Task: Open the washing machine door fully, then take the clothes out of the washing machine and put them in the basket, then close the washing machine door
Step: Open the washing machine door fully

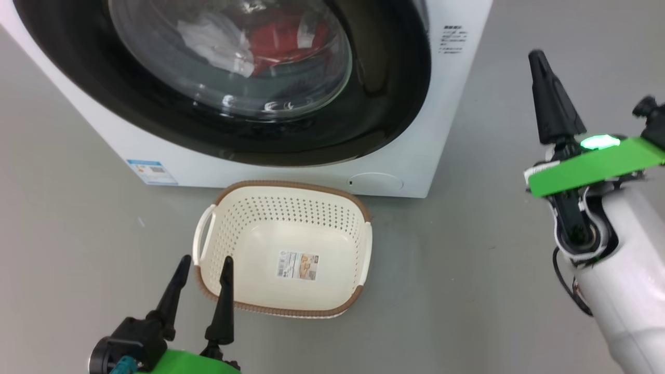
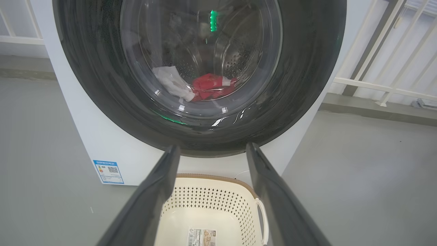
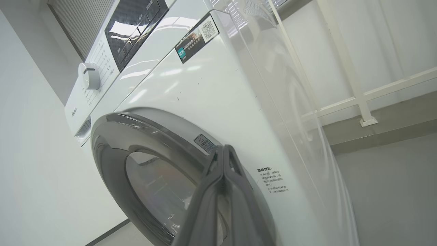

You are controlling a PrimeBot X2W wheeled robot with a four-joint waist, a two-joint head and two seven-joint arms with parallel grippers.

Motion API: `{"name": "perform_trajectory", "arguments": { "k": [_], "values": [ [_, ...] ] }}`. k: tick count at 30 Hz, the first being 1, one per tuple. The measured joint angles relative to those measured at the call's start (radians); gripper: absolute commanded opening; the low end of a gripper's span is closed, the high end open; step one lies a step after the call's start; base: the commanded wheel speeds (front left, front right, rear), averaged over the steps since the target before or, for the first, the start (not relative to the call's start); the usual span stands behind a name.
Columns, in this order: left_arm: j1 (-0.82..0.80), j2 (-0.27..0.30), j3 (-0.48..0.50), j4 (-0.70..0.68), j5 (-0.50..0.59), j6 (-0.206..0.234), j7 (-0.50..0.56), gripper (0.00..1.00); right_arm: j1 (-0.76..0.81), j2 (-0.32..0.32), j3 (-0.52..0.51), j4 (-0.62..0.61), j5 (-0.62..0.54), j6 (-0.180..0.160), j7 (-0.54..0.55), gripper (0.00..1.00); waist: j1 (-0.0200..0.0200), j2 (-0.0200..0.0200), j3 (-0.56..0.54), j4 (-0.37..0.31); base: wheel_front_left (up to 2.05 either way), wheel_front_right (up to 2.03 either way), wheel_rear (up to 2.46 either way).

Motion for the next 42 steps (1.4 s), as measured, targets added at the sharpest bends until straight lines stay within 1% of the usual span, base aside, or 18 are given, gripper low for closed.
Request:
{"name": "perform_trajectory", "arguments": {
  "k": [1,5,9,12,15,18,23,27,34,37,42],
  "values": [
    [0.0,0.0,0.0,0.0,0.0,0.0,0.0,1.0,0.0,0.0,0.0,0.0,0.0,0.0,0.0,0.0,0.0,0.0,0.0,0.0,0.0,0.0,0.0],
    [-0.02,0.0,-0.009,0.001,0.0,0.0,0.0,1.0,-0.082,-0.025,0.043,0.024,0.095,0.0,0.001,0.0,-0.0001,0.0,0.025,0.02,0.0,0.0,0.0],
    [-0.039,-0.001,-0.019,0.001,0.002,0.0,0.0,1.0,-0.157,-0.055,0.093,0.01,0.237,0.0,0.04,0.0,-0.0001,0.0,0.051,0.036,0.0,0.0,0.0],
    [-0.056,-0.001,-0.023,0.0,0.002,0.0,0.0,1.0,-0.2,-0.077,0.1,0.001,0.355,0.0,0.084,0.0,-0.0001,0.0,0.072,0.046,0.0,0.0,0.0],
    [-0.064,-0.001,-0.027,-0.001,0.002,0.0,0.0,1.0,-0.241,-0.095,0.099,0.006,0.464,0.0,0.152,0.0,-0.0001,-0.0001,0.093,0.052,0.0,0.0,0.0],
    [-0.081,-0.002,-0.032,-0.002,0.001,0.0,0.0,1.0,-0.292,-0.112,0.097,0.021,0.555,0.0,0.244,0.0,0.0,0.0,0.116,0.058,0.0,0.0,0.0],
    [-0.102,-0.002,-0.047,-0.003,0.001,0.0,0.0,1.0,-0.348,-0.117,0.079,0.051,0.722,0.0,0.452,0.0,-0.0001,0.0,0.147,0.071,0.0,0.0,0.0],
    [-0.119,-0.002,-0.054,-0.003,0.001,0.0,0.0,1.0,-0.386,-0.127,0.048,0.11,0.798,0.0,0.591,0.0,-0.0001,0.0,0.167,0.082,0.0,0.0,0.0],
    [-0.128,-0.002,-0.061,-0.003,-0.003,0.0,0.0,1.0,-0.465,-0.132,0.031,0.219,0.853,0.0,0.784,0.0,0.0,0.0,0.197,0.098,0.0,0.0,0.0],
    [-0.141,-0.002,-0.065,-0.006,-0.006,0.0,0.0,1.0,-0.497,-0.131,0.031,0.26,0.859,0.0,0.84,0.0,-0.0001,0.0,0.21,0.104,0.0,0.0,0.0],
    [-0.145,-0.002,-0.082,-0.015,-0.006,0.001,0.0,1.0,-0.557,-0.127,0.03,0.311,0.859,0.0,0.886,0.0,0.0,0.0,0.234,0.111,0.0,0.0,0.0]
  ]
}}
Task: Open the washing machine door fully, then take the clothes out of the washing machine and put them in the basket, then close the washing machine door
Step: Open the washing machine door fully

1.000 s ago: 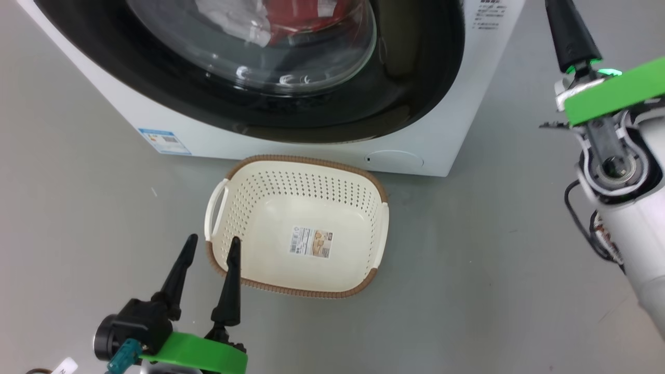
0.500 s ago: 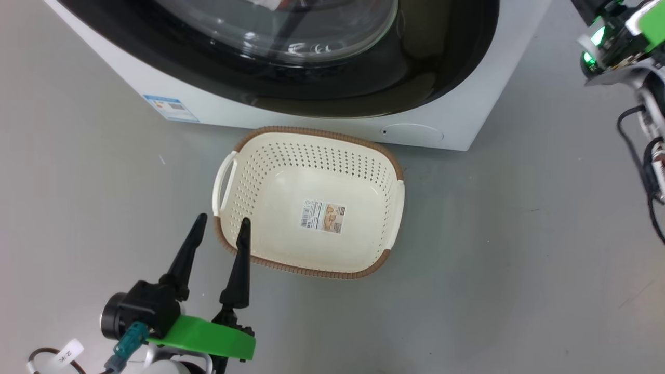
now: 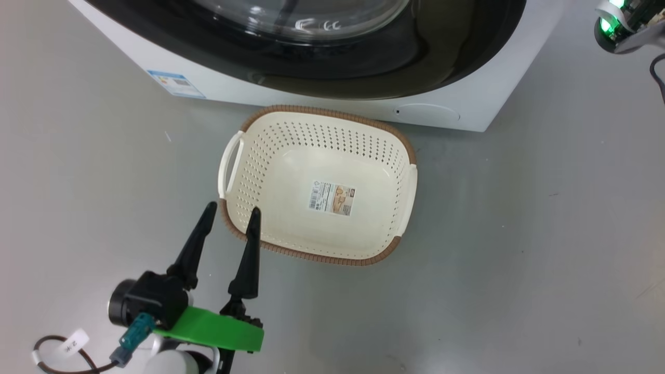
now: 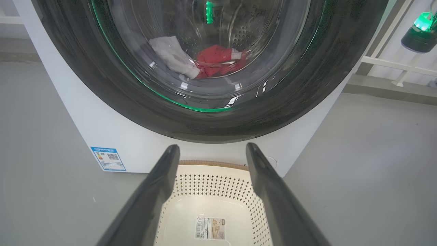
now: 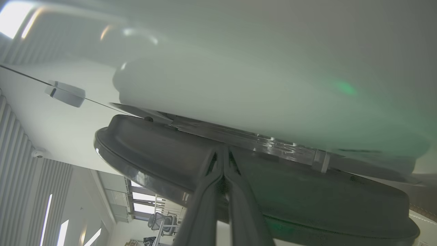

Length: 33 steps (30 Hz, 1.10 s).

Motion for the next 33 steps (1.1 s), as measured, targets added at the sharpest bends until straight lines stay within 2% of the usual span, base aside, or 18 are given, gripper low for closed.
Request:
{"name": "perform_trajectory", "arguments": {
  "k": [11,18,33],
  "values": [
    [-0.033,-0.001,-0.015,-0.015,-0.007,0.008,0.0,1.0,-0.072,0.019,0.003,0.073,-0.01,0.0,0.068,0.0,0.0,0.0,0.046,0.016,0.0,0.0,0.0],
    [-0.034,-0.001,-0.027,-0.015,-0.011,0.01,0.0,1.0,-0.075,0.018,0.003,0.078,-0.029,0.0,0.096,0.0,0.0,0.0,0.04,0.018,0.0,0.0,0.0],
    [-0.029,-0.001,-0.032,-0.004,-0.013,0.017,0.0,1.0,0.109,0.028,0.007,-0.03,-0.068,-0.003,0.172,0.0,0.0,0.0,-0.04,0.01,0.0,0.0,0.0]
  ]
}}
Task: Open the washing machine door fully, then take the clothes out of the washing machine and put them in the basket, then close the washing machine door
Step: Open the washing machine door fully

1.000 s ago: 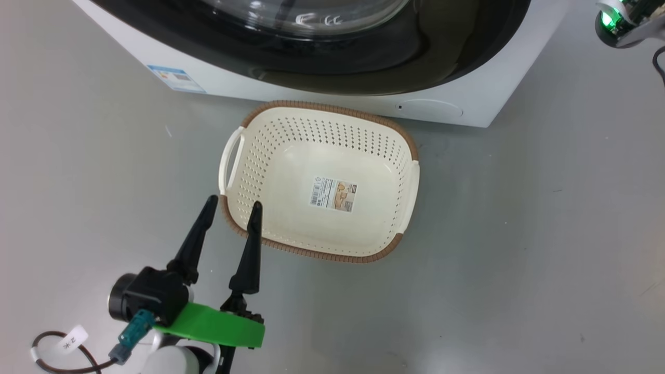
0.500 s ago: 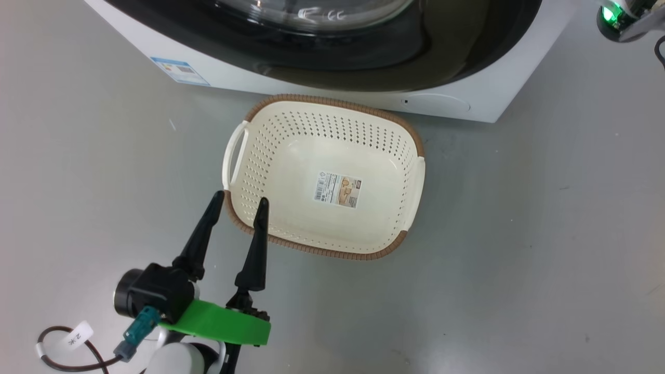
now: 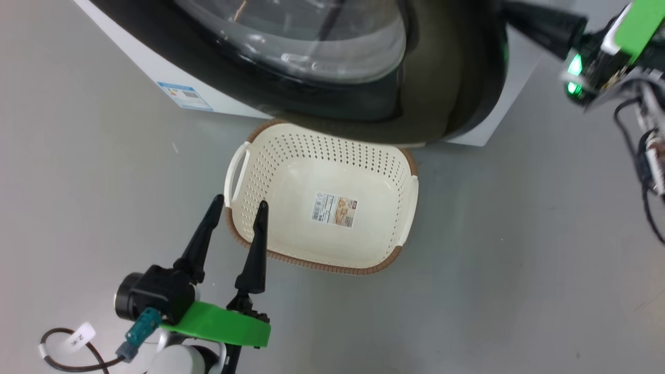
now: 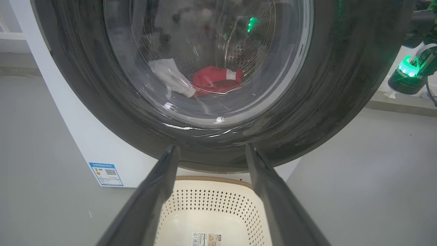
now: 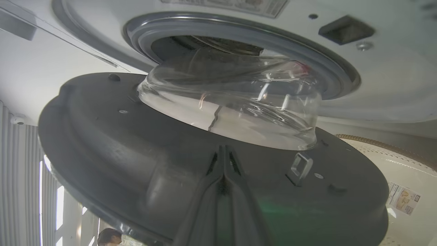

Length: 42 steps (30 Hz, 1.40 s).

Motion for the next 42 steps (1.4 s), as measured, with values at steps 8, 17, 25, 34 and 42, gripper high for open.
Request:
{"name": "perform_trajectory", "arguments": {
  "k": [8,17,25,34,42],
  "values": [
    [0.035,0.0,-0.001,0.007,0.0,0.0,0.0,1.0,0.114,0.026,0.0,-0.066,-0.007,-0.001,0.03,0.0,0.0,0.0,-0.058,0.001,0.0,0.0,0.0],
    [0.088,0.001,0.0,0.018,0.006,0.0,0.0,1.0,0.243,0.057,-0.001,-0.17,-0.017,-0.002,0.052,0.0,0.0,0.0,-0.125,0.007,0.0,0.0,0.0],
    [0.13,0.001,0.003,0.026,0.011,0.0,0.0,1.0,0.366,0.089,-0.003,-0.258,-0.023,-0.003,0.068,0.0,0.0,0.0,-0.183,0.02,0.0,0.0,0.0],
    [0.169,0.002,0.019,0.035,0.011,0.0,0.0,1.0,0.461,0.125,-0.003,-0.309,-0.044,-0.003,0.071,0.0,0.0,0.0,-0.227,0.048,0.0,0.0,0.0],
    [0.184,0.002,0.028,0.037,0.01,0.0,0.0,1.0,0.52,0.159,0.004,-0.335,-0.078,-0.003,0.083,0.0,0.0,0.0,-0.249,0.091,0.0,0.0,0.0]
  ]
}}
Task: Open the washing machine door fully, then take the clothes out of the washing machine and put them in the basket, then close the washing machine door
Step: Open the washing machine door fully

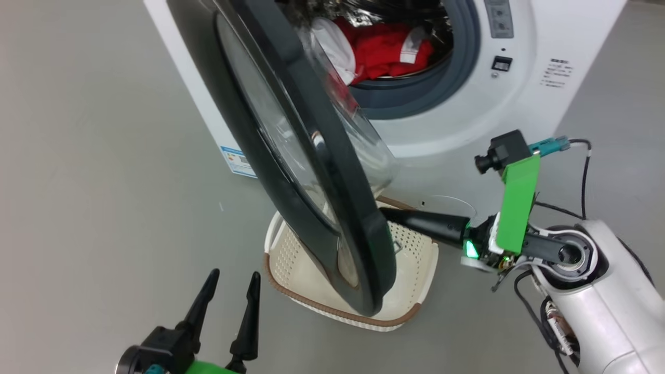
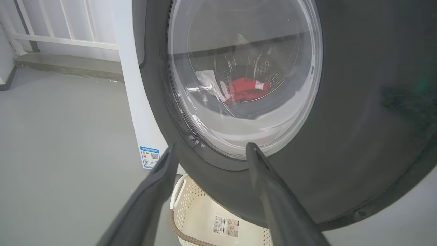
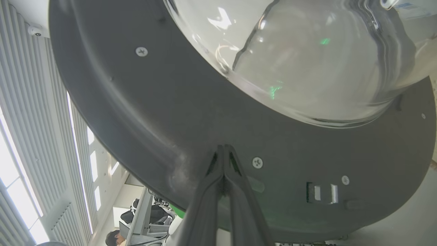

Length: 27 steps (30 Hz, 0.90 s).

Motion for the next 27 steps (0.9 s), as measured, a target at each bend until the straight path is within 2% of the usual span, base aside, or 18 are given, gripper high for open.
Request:
{"name": "perform_trajectory", "arguments": {
  "k": [27],
  "values": [
    [0.025,0.0,0.021,-0.003,-0.01,0.018,0.0,1.0,0.059,0.065,0.045,-0.044,-0.074,0.0,0.005,0.0,0.0,0.0,-0.031,0.158,0.0,0.0,0.0]
  ]
}}
